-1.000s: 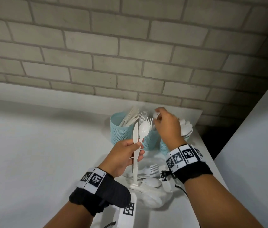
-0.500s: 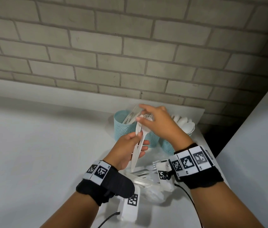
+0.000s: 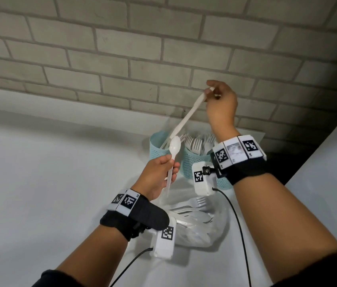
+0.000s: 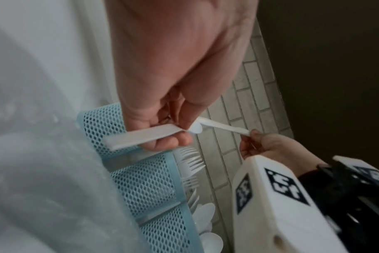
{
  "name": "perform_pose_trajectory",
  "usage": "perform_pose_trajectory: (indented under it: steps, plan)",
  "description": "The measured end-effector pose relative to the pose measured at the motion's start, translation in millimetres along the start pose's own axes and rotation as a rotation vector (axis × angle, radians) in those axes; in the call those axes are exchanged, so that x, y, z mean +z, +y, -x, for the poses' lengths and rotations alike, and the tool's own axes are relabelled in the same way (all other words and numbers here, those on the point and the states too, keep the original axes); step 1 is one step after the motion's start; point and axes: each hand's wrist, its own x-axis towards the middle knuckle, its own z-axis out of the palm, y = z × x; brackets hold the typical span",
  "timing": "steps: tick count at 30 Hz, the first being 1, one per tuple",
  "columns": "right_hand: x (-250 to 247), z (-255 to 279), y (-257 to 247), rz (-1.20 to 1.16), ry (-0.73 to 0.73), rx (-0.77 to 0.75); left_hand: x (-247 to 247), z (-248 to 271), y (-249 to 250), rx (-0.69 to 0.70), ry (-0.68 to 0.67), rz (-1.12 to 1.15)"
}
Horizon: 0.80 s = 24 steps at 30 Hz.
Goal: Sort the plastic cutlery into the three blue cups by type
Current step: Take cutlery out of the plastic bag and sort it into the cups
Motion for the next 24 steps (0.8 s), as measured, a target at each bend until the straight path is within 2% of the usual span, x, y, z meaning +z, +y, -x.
perform_pose_trajectory:
  steps: [2,4,7,10,12,15,16,19,21,24]
  plan:
    - [8.7,9.2,2.5,0.029,0.037,-0.091,-1.3,-2.4,-1.0,0.004,0.04,0.032]
    - [17.9,21.8,13.5,0.089,-0.001,-0.135,-2.9,-3.2,-1.9,0.011,0.061,0.035]
    - [27.4,37.4,40.6,0.218,-0.255,-0.065,-6.5,-3.0,-3.8,0.029,0.087,0.046]
    - [27.4,48.2,53.5,0.542,-0.52,-0.093,-9.1,-2.3,-4.5,0.063,0.095,0.059]
    - [25.0,50.5,45.6,0.667,-0.562,-0.132,-9.7,-3.5,-4.7,0.089,0.103,0.059]
    - [14.4,51.5,24.0,0.57,-0.496,-0.133,-5.7,-5.0,-4.0,0.139,0.103,0.062]
    - [9.3,51.7,19.4,0.527,-0.524,-0.115,-2.5,-5.1,-3.3,0.159,0.092,0.073]
    - [-7.2,57.0,13.8,0.499,-0.735,-0.024,9.4,-4.0,-0.8,0.207,0.037,0.076]
    - [-20.1,55.8,14.3,0.499,-0.705,-0.001,18.0,-1.9,-0.7,0.213,-0.012,0.033]
    - [-48.2,44.1,16.9,0.457,-0.458,0.06,24.3,0.8,-5.0,0.122,-0.124,-0.2]
